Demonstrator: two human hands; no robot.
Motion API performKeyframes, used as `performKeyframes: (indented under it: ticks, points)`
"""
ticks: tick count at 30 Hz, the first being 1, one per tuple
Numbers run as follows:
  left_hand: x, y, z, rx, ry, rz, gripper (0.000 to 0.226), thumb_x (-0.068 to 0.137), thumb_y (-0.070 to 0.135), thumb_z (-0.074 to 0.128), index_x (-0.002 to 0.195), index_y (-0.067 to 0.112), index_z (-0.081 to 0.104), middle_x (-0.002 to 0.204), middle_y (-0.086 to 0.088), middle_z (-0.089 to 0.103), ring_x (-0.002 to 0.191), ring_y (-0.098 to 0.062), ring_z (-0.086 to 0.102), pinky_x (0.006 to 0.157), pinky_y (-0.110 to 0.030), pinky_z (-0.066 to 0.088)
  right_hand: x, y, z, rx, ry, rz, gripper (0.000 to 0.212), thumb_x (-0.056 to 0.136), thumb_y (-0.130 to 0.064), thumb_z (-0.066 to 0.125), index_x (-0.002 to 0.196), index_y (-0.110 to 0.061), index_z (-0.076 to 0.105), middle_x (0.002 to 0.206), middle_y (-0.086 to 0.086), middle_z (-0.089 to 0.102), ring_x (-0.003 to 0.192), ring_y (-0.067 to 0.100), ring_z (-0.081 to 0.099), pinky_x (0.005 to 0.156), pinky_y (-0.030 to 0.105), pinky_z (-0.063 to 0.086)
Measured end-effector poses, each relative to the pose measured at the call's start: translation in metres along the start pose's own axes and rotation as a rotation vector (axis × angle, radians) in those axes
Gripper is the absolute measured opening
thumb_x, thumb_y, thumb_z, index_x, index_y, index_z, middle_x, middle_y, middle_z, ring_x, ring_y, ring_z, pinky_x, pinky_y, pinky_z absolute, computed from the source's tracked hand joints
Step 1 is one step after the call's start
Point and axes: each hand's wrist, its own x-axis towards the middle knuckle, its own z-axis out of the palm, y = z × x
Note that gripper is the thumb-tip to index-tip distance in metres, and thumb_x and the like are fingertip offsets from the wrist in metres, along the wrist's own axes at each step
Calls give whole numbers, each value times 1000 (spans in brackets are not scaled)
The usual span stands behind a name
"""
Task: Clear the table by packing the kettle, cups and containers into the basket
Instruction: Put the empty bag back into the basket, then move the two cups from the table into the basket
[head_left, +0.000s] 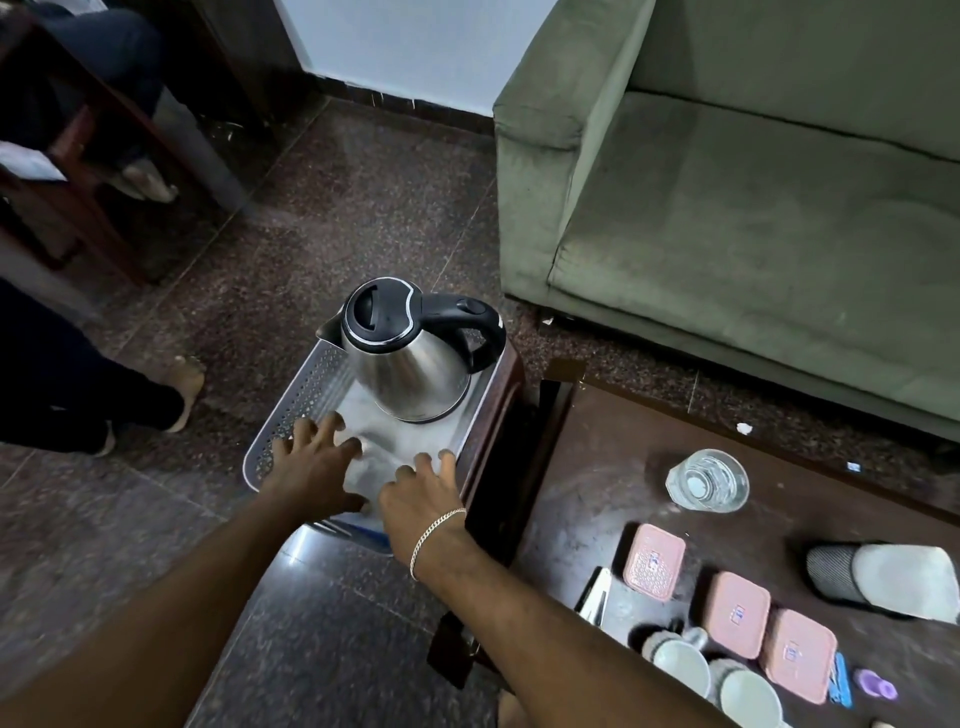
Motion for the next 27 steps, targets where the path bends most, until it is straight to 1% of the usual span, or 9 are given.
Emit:
performKeyframes:
  ticks: [2, 5, 8, 11, 14, 16, 19, 22, 27]
  points:
    - [0, 4, -1, 7, -1, 31, 83, 61, 80, 77, 128, 35, 58, 136, -2, 31, 126, -33, 33, 102, -55, 41, 2, 0, 2, 34, -58, -4, 27, 95, -22, 57, 118, -17, 69, 123, 12, 67, 124, 36, 50, 116, 59, 13]
    - [-2, 12, 4, -71, -111, 58, 93, 63, 73, 80, 135, 24, 49, 131, -7, 36, 121, -36, 42, 96, -48, 48, 4, -2, 7, 39, -88, 32, 28, 96, -24, 55, 118, -15, 70, 122, 13, 67, 122, 35, 53, 119, 60, 9]
    - [-9, 17, 14, -119, -101, 37, 100, 60, 68, 82, 137, 20, 41, 132, -9, 35, 118, -37, 44, 88, -42, 45, 6, -5, 9, 85, -54, 26, 26, 95, -20, 56, 116, -13, 71, 119, 14, 69, 121, 34, 56, 119, 57, 12]
    - [-9, 21, 15, -109, -138, 12, 105, 48, 70, 84, 132, 26, 38, 130, -5, 32, 121, -35, 39, 92, -56, 51, 5, -5, 12, 127, -58, -14, 25, 97, -18, 52, 113, -14, 71, 119, 12, 70, 122, 33, 55, 119, 55, 13]
    - [-10, 27, 7, -79, -196, -30, 102, 44, 76, 81, 124, 32, 35, 125, 0, 31, 122, -30, 37, 86, -56, 42, 2, -3, 13, 137, -79, -42, 26, 96, -17, 53, 115, -15, 70, 122, 12, 67, 126, 36, 49, 117, 54, 15]
    - [-13, 31, 0, -102, -104, 12, 83, 55, 73, 68, 121, 33, 39, 121, 2, 32, 118, -29, 40, 84, -49, 37, -4, 2, 11, 193, -7, -78, 22, 92, -15, 58, 107, -15, 73, 116, 13, 65, 119, 37, 49, 111, 52, 24]
    - [-22, 43, -15, -315, 168, 165, 62, 68, 58, 49, 120, 25, 54, 116, 0, 41, 108, -30, 43, 89, -50, 46, -20, 20, 9, 332, 186, -83, 16, 81, -20, 64, 92, -13, 74, 102, 11, 61, 103, 35, 54, 94, 48, 34]
    - [-31, 64, -26, -482, 394, 374, 46, 81, 46, 57, 117, 19, 58, 112, 2, 46, 99, -25, 45, 84, -48, 49, -42, 46, 10, 359, 379, 35, 21, 75, -23, 56, 90, -18, 69, 100, 1, 60, 95, 26, 56, 81, 43, 37]
    - [-35, 122, -47, -601, 492, 512, 48, 89, 44, 67, 129, 24, 52, 117, 7, 46, 107, -19, 54, 90, -37, 49, -91, 119, 15, 373, 523, 207, 29, 79, -23, 60, 107, -25, 67, 113, -4, 60, 101, 20, 56, 78, 39, 37]
